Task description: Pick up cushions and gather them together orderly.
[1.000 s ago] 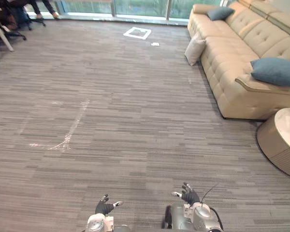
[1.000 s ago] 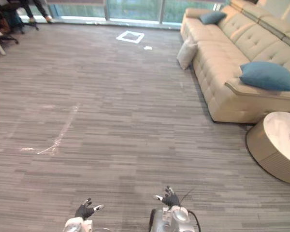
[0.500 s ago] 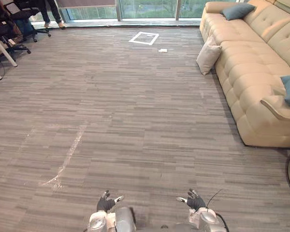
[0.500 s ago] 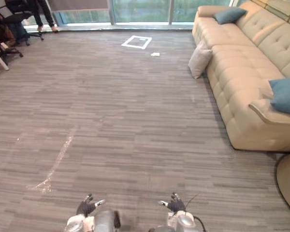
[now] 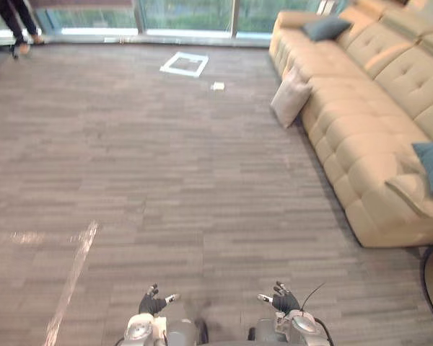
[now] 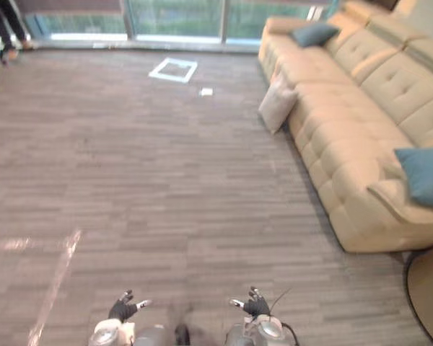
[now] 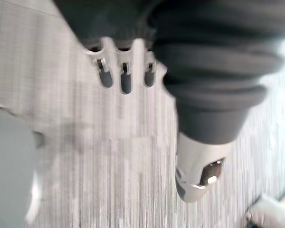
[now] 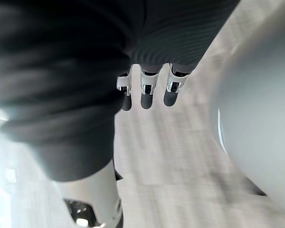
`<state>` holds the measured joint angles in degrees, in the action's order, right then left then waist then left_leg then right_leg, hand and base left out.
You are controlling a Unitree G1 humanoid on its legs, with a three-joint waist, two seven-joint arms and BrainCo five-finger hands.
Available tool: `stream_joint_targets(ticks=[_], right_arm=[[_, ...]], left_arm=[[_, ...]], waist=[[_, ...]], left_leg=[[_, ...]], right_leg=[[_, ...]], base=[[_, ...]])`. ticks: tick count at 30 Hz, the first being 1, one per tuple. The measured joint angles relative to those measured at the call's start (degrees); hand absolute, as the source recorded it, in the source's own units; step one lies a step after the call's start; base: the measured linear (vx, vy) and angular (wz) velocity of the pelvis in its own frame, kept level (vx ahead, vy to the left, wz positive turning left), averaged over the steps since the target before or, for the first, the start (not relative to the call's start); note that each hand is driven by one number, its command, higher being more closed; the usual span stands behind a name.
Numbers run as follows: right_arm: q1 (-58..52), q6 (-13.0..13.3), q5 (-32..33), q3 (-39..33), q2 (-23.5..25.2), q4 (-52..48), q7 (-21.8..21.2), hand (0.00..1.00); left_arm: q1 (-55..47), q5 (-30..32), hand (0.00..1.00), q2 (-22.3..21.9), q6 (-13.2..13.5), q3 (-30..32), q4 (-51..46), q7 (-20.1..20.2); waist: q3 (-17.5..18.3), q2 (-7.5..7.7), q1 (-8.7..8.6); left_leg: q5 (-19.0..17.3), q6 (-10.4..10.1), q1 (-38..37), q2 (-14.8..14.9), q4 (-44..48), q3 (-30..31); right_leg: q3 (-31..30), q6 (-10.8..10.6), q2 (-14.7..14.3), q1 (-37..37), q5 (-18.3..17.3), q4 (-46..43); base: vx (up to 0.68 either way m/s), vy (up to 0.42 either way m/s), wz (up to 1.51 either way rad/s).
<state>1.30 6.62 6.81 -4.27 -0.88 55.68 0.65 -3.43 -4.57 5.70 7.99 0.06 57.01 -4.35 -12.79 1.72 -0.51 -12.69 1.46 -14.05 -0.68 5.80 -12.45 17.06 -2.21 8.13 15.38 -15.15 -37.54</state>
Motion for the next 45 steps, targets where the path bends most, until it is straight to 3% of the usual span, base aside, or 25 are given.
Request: stream_joint_targets(ticks=[3, 4, 6, 8, 9, 10, 12, 14, 17, 19, 21, 22, 23, 25, 26, 27, 28, 31, 34, 36, 38, 40, 41, 43, 45], right_arm=[[0.12, -0.17, -0.01, -0.08, -0.88, -0.07, -0.01, 0.00], [-0.11, -0.27, -0.01, -0.09, -1.13, 0.06, -0.02, 0.00], [-1.28, -0.69, 0.02, -0.71, -2.03, 0.31, -0.09, 0.00], [-1.43, -1.05, -0.06, -2.55, -2.54, 0.19, -0.60, 0.00], [-1.42, -1.19, -0.01, -2.47, -3.18, -0.10, -0.62, 0.00], [-1.34, -1.58, -0.01, -2.19, -3.88, -0.34, -0.56, 0.00], [-1.22, -1.61, 0.17, -2.18, -3.40, -0.26, -0.51, 0.00], [-1.18, -1.62, 0.60, -2.14, -1.87, 0.43, -0.50, 0.00], [-1.10, -1.61, 0.62, -2.08, -1.32, 0.49, -0.37, 0.00], [-0.90, -1.59, 0.61, -2.16, -1.47, 0.50, -0.01, 0.00], [-0.95, -1.47, 0.60, -1.82, -2.03, 1.92, 0.50, 0.00], [-1.29, -1.44, 0.58, -1.83, -1.88, 2.27, 0.55, 0.00], [-1.65, -1.52, 0.56, -1.83, -1.05, 2.30, 0.61, 0.00], [-2.42, -1.26, 0.54, -1.79, -0.11, 2.48, 0.51, 0.00], [-2.44, -1.25, 0.40, -1.72, 0.84, 2.81, 0.48, 0.00], [-2.15, -1.21, 0.41, -1.71, 1.35, 2.60, 0.43, 0.00], [-1.81, -1.20, 0.30, -1.53, 1.62, 2.60, 0.25, 0.00], [-2.24, -0.79, -0.01, -0.99, 0.54, 1.27, -0.12, 0.00], [-1.00, -0.23, -0.06, 0.07, -0.54, 0.03, -0.23, 0.00], [-0.91, -0.14, -0.05, 0.07, -1.04, -0.71, -0.44, 0.00], [-1.17, -0.43, -0.05, -0.05, -1.50, -0.50, -0.48, 0.00], [-2.59, -0.61, 0.02, -0.09, -1.51, -0.65, -0.46, 0.00], [-3.33, -0.51, 0.04, -0.49, -1.51, -0.85, -0.54, 0.00], [-3.18, -0.99, -0.11, -1.38, -1.93, -0.93, -0.70, 0.00], [-3.63, -1.40, 0.03, -1.48, -3.24, -2.63, -0.59, 0.00]], left_arm=[[0.06, 0.65, 0.00, -0.22, 0.08, 0.05, -0.09, 0.03], [-0.18, 0.89, 0.00, -0.19, 0.07, 0.07, -0.08, 0.03], [-1.20, 1.25, 0.00, -1.10, 0.13, 1.29, -0.07, 0.06], [-2.36, 1.24, 0.00, -2.72, 0.15, 3.69, -0.12, 0.00], [-2.52, 1.39, 0.00, -3.73, 0.12, 4.95, -0.15, 0.07], [-2.71, 1.60, 0.00, -5.23, 0.11, 7.25, -0.68, 0.14], [-2.71, 1.82, 0.00, -4.99, 0.14, 7.93, -1.79, 0.21], [-2.58, 2.02, 0.00, -3.80, 0.34, 7.85, -3.11, 0.56], [-2.34, 2.03, 0.00, -3.34, 0.85, 7.21, -4.62, 0.80], [-2.00, 2.00, 0.00, -3.64, 1.43, 6.75, -4.64, 0.74], [-1.79, 0.43, 0.00, -4.77, 1.59, 6.20, -4.66, 0.38], [-1.77, 0.01, 0.00, -4.43, 1.75, 5.64, -4.71, 0.24], [-1.86, -0.10, 0.00, -3.51, 1.79, 5.65, -4.94, 0.35], [-1.83, -0.06, 0.00, -2.68, 1.54, 5.70, -4.35, 0.29], [-1.63, -0.18, 0.00, -1.68, 1.58, 5.71, -4.24, 0.06], [-1.47, -0.17, 0.00, -0.79, 1.56, 5.61, -4.17, 0.09], [-1.08, -0.02, 0.00, 0.00, 1.29, 5.43, -3.60, 0.05], [-0.87, 0.13, 0.00, -0.03, 0.07, 4.06, -1.10, -0.42], [-0.56, 0.76, 0.00, -0.08, -0.03, 2.81, 0.21, -0.36], [-0.53, 1.06, 0.00, -0.47, 0.02, 2.49, 0.25, -0.31], [-0.78, 1.10, 0.00, -0.43, 0.02, 2.36, 0.26, -0.30], [-2.59, 1.16, 0.00, -0.48, 0.13, 3.48, -0.60, -0.29], [-2.92, 1.19, 0.00, -1.09, 0.17, 4.25, -0.75, -0.35], [-3.24, 1.47, 0.00, -3.09, 0.10, 6.87, -0.98, -0.28], [-4.31, 1.97, 0.00, -6.47, 0.11, 11.06, -3.18, -0.06]], waist=[[-0.15, 0.58, -0.47], [-0.15, 0.76, -0.56], [0.79, 0.46, -1.19], [1.95, -2.15, -1.63], [1.88, -3.75, -1.95], [1.52, -5.75, -1.54], [0.47, -5.81, -0.84], [0.00, -3.45, -0.04], [-0.15, -2.74, 1.04], [-0.42, -3.38, 1.54], [0.03, -5.53, 2.88], [0.00, -5.49, 3.30], [0.98, -3.33, 3.84], [3.19, -0.51, 3.51], [2.67, 1.35, 3.58], [2.01, 2.81, 3.38], [1.31, 3.77, 2.79], [1.16, 2.30, 2.02], [0.48, 1.08, 0.17], [0.05, 0.38, -0.41], [-0.16, 0.62, -0.55], [0.74, 1.83, -0.64], [1.39, 1.61, -0.95], [2.48, -0.48, -0.97], [2.29, -4.35, -0.83]], left_leg=[[-2.29, -3.62, -5.18, -0.78, -2.81, 0.95], [-3.04, -4.76, -6.61, -1.13, -2.79, 1.31], [-5.11, -5.61, -9.62, -0.40, -0.08, 4.10], [-4.43, -6.58, -3.66, 3.45, 17.97, 5.28], [-1.50, -7.66, 0.66, 5.89, 28.89, 5.18], [6.30, -8.63, 7.05, 10.77, 45.37, 4.52], [3.19, -7.46, 11.57, 14.69, 56.25, 1.34], [-1.55, -6.30, 18.03, 14.48, 55.06, -1.33], [-3.95, -5.32, 25.75, 10.65, 36.98, -2.49], [1.12, -5.60, 29.14, 6.47, 17.01, -0.42], [5.24, -8.73, 32.27, 6.99, 6.01, 2.17], [7.10, -7.35, 32.33, 7.06, 6.63, 2.20], [11.74, -5.19, 31.89, 5.63, 7.98, 1.88], [12.66, -3.17, 31.20, 2.61, 9.56, 1.60], [11.88, -1.22, 27.73, 1.26, 9.28, 0.12], [10.19, -0.20, 25.21, -0.21, 8.98, -0.48], [8.84, -0.08, 22.08, -1.44, 8.29, -0.78], [4.35, -0.28, 9.71, -1.57, 4.00, -0.96], [2.34, -0.18, 2.22, -0.05, 0.34, -1.11], [1.49, -1.60, -0.49, 0.57, -1.60, -0.80], [-0.32, -4.49, -3.69, -0.31, -3.06, 0.69], [-2.76, -6.71, -7.84, -1.82, -2.71, 2.74], [-3.93, -7.55, -9.21, -1.05, -0.85, 4.16], [-3.97, -8.04, -3.60, 2.43, 15.27, 5.22], [4.73, -8.49, 8.64, 10.44, 44.97, 4.71]], right_leg=[[-1.54, -0.43, -3.41, 2.95, 11.90, 26.74], [-2.50, 0.00, -3.49, 3.34, 12.70, 27.10], [-5.67, 5.38, -4.27, 4.85, 17.68, 19.11], [-4.50, 6.97, -5.53, 3.62, 14.56, 13.88], [-3.91, 7.66, -7.03, 1.75, 12.82, 14.02], [-4.53, 8.79, -10.18, -2.65, 10.34, 15.54], [-6.02, 9.87, -12.63, -9.88, 8.20, 18.60], [-8.72, 9.76, -12.66, -19.03, 7.72, 25.36], [-11.53, 8.58, -11.27, -25.62, 7.79, 32.11], [-13.32, 7.41, -9.77, -29.23, 6.44, 35.11], [-15.46, 5.50, -10.66, -32.20, 3.83, 37.56], [-15.86, 5.12, -10.33, -34.03, 2.12, 37.55], [-16.34, 4.76, -8.22, -35.09, -0.80, 35.64], [-16.69, 4.13, -5.25, -29.42, -3.81, 20.85], [-17.60, -1.02, -3.34, -22.34, -1.12, 2.17], [-18.11, -5.40, -1.52, -18.71, 3.27, -8.13], [-17.77, -5.75, 0.42, -15.89, 4.93, -16.25], [-11.07, -0.55, 2.71, -8.75, 3.31, -25.95], [-3.69, -0.32, 0.93, -1.29, -0.62, -11.59], [-1.00, -0.16, -2.06, 0.94, 3.43, 9.24], [-2.99, -0.03, -4.35, 1.64, 12.50, 26.98], [-4.56, 4.40, -4.07, 1.83, 13.80, 24.28], [-5.74, 6.97, -4.41, 2.50, 17.68, 19.41], [-3.41, 7.19, -5.52, 0.69, 13.62, 16.51], [-3.84, 9.03, -11.07, -5.79, 10.93, 20.08]], base=[[0.63, -0.046, 0.16], [0.72, -0.115, 0.39], [0.85, -0.184, 0.46], [0.78, -0.255, 0.24], [0.81, -0.248, -0.10], [0.79, -0.205, -0.28], [0.67, -0.130, -0.46], [0.69, -0.129, -0.45], [0.56, -0.006, -0.48], [0.44, 0.120, -0.45], [0.54, 0.254, -0.50], [0.57, 0.318, -0.39], [0.74, 0.344, -0.23], [0.72, 0.260, -0.31], [0.64, 0.238, -0.30], [0.63, 0.235, -0.22], [0.52, 0.186, -0.07], [0.58, 0.190, -0.16], [0.69, 0.109, 0.02], [0.55, 0.021, 0.17], [0.59, -0.054, 0.43], [0.71, -0.124, 0.63], [0.72, -0.197, 0.57], [0.70, -0.265, 0.39], [0.83, -0.309, -0.17]])
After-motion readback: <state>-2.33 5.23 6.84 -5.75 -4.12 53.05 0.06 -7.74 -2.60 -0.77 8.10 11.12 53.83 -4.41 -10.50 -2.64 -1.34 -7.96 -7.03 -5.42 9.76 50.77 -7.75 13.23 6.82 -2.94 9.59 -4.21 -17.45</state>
